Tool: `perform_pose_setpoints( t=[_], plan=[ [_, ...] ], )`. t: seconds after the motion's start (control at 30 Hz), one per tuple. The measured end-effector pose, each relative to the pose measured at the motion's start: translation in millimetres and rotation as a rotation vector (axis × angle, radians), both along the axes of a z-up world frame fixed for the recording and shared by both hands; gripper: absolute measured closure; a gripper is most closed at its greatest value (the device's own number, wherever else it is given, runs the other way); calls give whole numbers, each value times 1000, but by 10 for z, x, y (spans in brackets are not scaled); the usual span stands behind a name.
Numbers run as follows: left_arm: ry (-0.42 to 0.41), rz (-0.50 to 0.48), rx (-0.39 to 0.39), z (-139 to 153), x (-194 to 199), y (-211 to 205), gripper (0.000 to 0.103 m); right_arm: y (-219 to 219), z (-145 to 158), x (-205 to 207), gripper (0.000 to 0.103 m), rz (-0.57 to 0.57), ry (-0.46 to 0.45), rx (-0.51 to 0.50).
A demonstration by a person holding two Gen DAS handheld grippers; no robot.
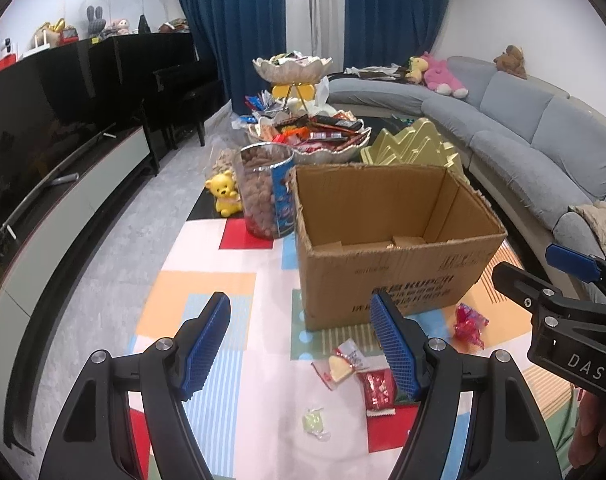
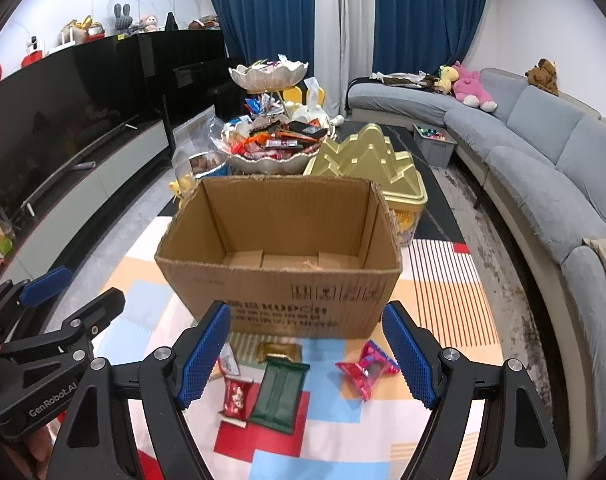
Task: Organize snacks
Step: 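Withdraw both open tools from the box and lower toward the mat snacks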
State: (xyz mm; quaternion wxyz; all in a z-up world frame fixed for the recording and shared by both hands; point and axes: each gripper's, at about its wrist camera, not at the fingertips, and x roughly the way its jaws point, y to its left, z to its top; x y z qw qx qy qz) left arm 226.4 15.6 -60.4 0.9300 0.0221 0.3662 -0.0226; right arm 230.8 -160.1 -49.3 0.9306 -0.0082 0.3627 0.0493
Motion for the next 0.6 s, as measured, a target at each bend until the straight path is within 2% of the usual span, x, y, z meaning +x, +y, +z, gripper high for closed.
perform_pose_setpoints(
  t=[0.6],
  plan=[
    [73, 81, -12, -550, -210, 151, 31, 114, -474, -112, 24, -19, 75, -11]
  ],
)
